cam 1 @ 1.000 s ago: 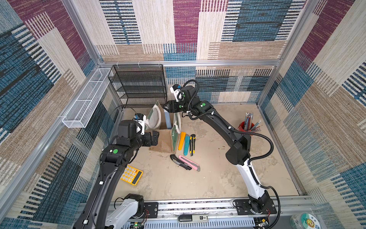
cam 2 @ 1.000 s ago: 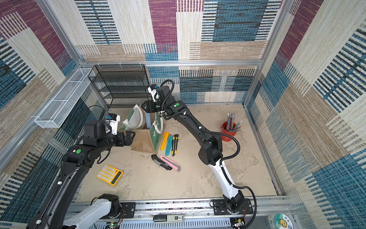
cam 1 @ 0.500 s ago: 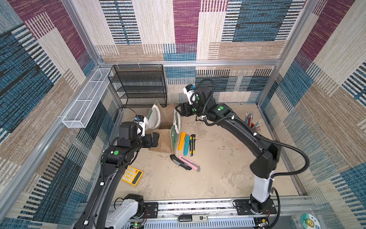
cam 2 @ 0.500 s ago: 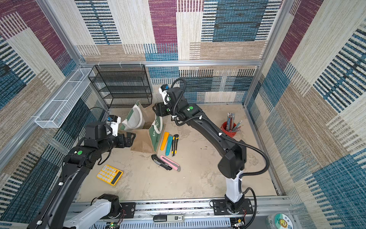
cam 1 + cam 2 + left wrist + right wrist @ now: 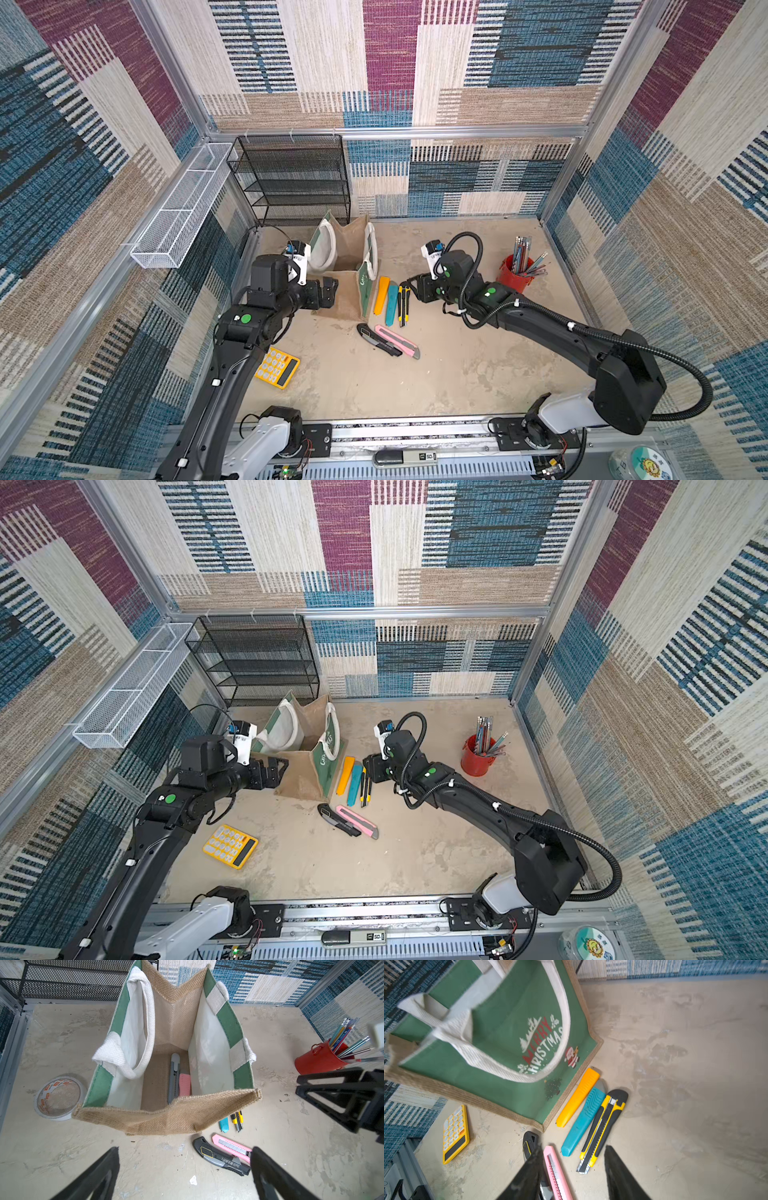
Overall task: Place the art knife into the pouch
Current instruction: Place the utility knife in the pouch, then pick up the utility knife at the center of the board.
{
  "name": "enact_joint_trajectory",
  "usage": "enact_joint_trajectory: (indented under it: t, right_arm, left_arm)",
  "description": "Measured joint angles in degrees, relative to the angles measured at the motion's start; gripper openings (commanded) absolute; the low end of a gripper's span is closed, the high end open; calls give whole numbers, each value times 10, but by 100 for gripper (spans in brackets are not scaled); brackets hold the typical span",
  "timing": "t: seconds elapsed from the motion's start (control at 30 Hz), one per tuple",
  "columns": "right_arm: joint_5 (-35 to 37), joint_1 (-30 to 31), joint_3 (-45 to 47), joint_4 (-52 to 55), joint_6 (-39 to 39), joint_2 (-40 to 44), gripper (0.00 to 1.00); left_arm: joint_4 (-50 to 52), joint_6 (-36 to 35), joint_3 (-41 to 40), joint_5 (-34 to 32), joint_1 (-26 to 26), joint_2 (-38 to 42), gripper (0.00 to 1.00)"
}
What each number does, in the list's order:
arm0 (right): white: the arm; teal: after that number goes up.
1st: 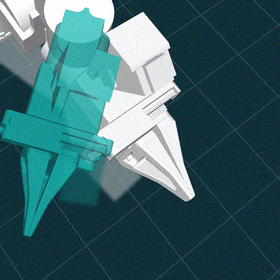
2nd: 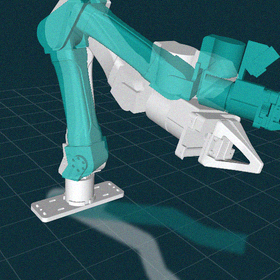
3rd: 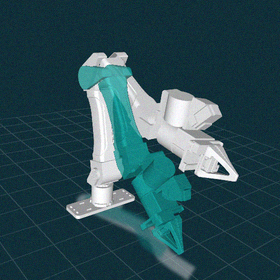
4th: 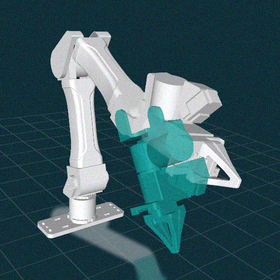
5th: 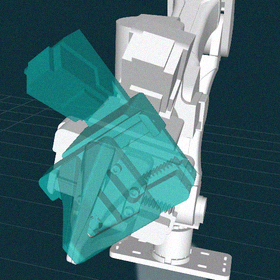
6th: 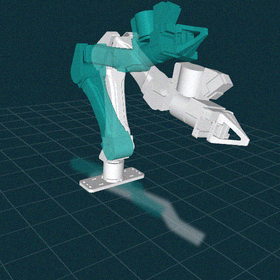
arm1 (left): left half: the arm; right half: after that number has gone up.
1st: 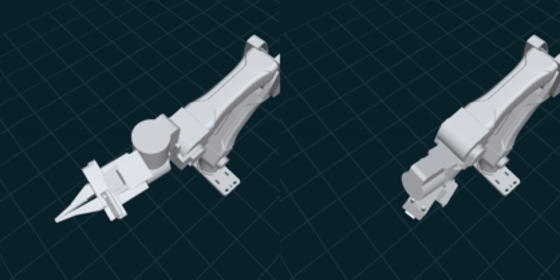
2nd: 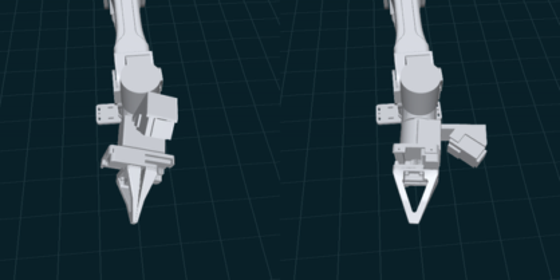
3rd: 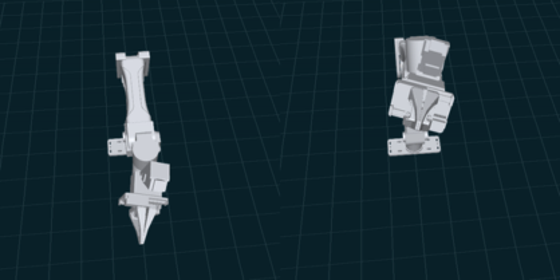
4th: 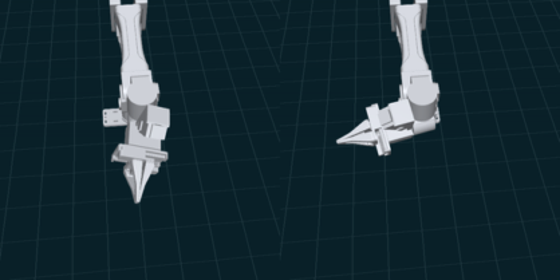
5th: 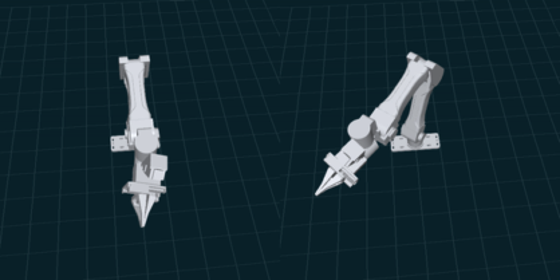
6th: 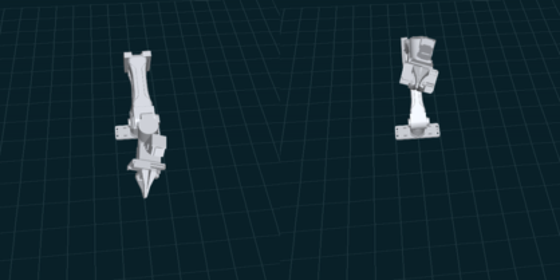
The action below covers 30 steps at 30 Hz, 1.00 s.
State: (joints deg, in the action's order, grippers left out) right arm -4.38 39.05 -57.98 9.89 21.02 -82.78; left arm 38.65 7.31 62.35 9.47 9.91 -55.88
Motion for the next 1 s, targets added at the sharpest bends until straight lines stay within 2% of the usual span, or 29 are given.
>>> enact_joint_trajectory:
  t: [0.03, 0.2, 0.43, 0.53, 0.7, 0.83, 1.0]
  right_arm:
    - [-6, 1, 15, -9, 2, 0, 34]
    - [-51, 18, 59, -54, 32, -23, 32]
    - [-88, 62, 43, -83, 37, -86, 33]
    - [-90, 85, 20, -83, 28, -120, 29]
    - [-78, 132, -32, -64, 13, -171, 41]
    - [-70, 145, -49, -51, 8, -203, 48]
    - [-55, 154, -79, -30, -8, -246, 48]
  left_arm:
    - [0, 0, 0, 2, 0, 0, 99]
    - [-7, 0, -5, 5, 0, 0, 99]
    - [-13, 0, -7, 11, 0, 0, 99]
    - [-18, 0, -7, 12, 0, 1, 99]
    - [-18, 0, -7, 3, 0, 2, 99]
    - [-20, 1, -12, -2, 0, 7, 99]
    - [-20, 1, -15, -1, -1, 12, 99]
